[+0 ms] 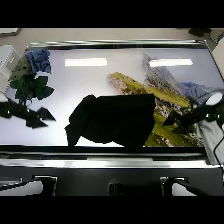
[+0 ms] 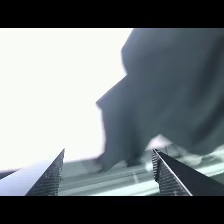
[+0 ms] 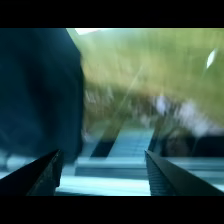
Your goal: Fold the clothes and pants, and hang the long-sleeved shirts on hangers.
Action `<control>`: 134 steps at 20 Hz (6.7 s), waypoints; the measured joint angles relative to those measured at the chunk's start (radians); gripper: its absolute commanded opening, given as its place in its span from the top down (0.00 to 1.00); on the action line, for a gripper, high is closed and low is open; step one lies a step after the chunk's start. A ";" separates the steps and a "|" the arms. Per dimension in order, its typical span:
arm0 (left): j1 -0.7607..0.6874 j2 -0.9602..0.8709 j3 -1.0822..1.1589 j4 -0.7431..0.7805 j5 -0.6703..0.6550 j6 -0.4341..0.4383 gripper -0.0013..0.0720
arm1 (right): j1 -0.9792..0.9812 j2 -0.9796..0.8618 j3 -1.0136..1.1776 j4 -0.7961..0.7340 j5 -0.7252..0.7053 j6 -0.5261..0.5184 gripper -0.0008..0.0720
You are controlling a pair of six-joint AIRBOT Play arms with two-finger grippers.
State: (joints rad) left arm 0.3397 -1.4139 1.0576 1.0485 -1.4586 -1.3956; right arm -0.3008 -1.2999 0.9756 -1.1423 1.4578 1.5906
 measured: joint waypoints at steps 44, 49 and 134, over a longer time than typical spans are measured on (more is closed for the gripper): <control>0.060 0.780 0.674 -0.196 0.519 -0.046 0.95 | 0.139 0.567 0.828 -0.233 -0.467 0.034 0.94; 0.067 0.779 0.679 -0.137 0.496 -0.072 0.95 | 0.135 0.554 0.849 -0.249 -0.533 0.046 0.94; 0.116 0.704 0.904 -0.128 0.414 0.054 0.95 | 0.008 0.530 1.086 -0.201 -0.343 -0.132 0.94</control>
State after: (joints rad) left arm 0.4553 -0.7097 1.9614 0.9207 -1.0443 -1.3418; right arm -0.2924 -0.7696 2.0613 -1.3437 1.1149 1.4586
